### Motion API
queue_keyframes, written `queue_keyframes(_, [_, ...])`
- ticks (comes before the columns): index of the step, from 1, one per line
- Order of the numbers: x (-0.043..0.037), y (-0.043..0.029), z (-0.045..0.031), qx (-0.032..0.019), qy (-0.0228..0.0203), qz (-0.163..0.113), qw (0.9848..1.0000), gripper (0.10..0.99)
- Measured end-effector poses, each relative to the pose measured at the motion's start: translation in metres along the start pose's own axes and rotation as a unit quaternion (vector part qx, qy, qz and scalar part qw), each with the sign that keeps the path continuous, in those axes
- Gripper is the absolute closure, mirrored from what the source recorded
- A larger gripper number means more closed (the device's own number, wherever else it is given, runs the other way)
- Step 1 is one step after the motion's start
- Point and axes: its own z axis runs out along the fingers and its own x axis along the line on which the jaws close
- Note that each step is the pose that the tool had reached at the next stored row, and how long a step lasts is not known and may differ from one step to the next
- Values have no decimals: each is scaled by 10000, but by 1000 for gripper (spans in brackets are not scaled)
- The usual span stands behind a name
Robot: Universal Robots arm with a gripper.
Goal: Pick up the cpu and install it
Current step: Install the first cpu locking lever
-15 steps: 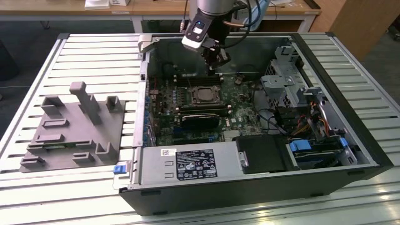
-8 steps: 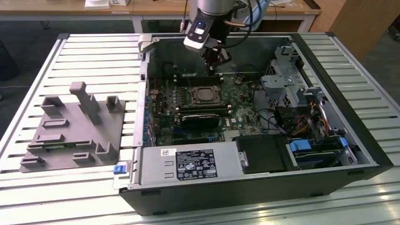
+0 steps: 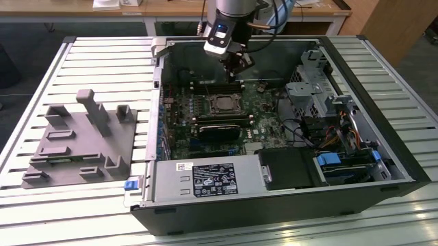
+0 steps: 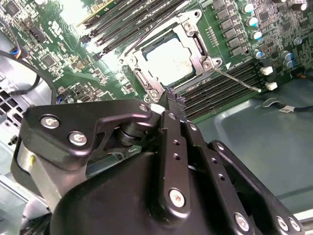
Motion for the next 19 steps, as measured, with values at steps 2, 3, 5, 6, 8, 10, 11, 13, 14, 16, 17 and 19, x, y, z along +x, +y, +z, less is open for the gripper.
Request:
queue_keyframes(2, [0,0,0,-2,2,-81,10000,980])
queue_keyframes(3, [0,0,0,-3,3,-115,9999,980])
queue_keyframes(5, [0,0,0,-5,5,-179,9998,980])
queue_keyframes(6, [0,0,0,-5,6,-212,9998,980])
queue_keyframes(8, [0,0,0,-7,8,-277,9996,980])
queue_keyframes(10, [0,0,0,-9,10,-346,9994,980])
queue_keyframes(11, [0,0,0,-10,11,-380,9993,980])
queue_keyframes(13, [0,0,0,-12,13,-456,9990,980])
queue_keyframes(14, [0,0,0,-13,14,-493,9988,980])
queue_keyframes(16, [0,0,0,-15,16,-565,9984,980])
queue_keyframes(17, [0,0,0,-16,17,-602,9982,980])
queue_keyframes(19, [0,0,0,-18,18,-671,9977,980])
